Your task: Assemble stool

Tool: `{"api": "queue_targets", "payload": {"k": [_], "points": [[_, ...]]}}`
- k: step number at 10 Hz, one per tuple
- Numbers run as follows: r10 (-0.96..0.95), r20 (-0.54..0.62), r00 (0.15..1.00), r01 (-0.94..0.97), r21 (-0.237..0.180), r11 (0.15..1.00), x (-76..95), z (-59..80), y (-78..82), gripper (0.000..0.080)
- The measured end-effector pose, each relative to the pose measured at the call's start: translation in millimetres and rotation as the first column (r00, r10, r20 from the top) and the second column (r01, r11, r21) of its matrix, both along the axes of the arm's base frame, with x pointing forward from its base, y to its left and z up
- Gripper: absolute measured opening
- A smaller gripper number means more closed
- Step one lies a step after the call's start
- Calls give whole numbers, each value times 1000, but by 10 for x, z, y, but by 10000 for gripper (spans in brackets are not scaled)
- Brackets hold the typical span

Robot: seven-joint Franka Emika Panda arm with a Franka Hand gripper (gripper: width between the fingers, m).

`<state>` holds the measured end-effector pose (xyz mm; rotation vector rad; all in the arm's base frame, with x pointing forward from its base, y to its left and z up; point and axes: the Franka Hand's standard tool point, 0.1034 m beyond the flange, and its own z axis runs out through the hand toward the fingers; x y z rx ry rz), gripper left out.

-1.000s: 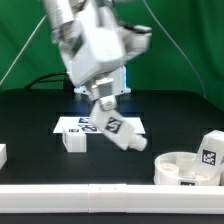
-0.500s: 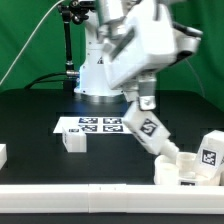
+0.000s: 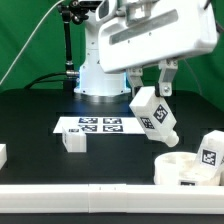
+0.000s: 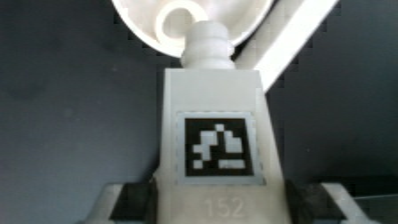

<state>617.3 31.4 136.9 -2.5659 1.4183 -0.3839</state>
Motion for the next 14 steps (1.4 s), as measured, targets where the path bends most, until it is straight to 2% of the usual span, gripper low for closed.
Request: {"api": "queue_targets", "payload": {"k": [2,3,4,6,7,11,12,13,14], "points": [[1,-2,1000,-1,-1,1000,-3,-6,-3,340],[35,-2,999,-35,-16,999,-3,-10,-8,340],[153,-12,988,-153,-74,985,-4,-27,-22,340],[322,-54,945,-326,-128,937,2,-13,53,340],[378,-110,919,-390,-116,913,-19,-12,121,340],[374,-108,921,-385,-112,916,-6,-13,128,340],[400,-108,910,-412,-129,902,0,-13,140,340],[508,-105,855,-518,-212,829,10,-18,223,340],[572,-115,812,-581,-243,777,-23,-44,313,340]]}}
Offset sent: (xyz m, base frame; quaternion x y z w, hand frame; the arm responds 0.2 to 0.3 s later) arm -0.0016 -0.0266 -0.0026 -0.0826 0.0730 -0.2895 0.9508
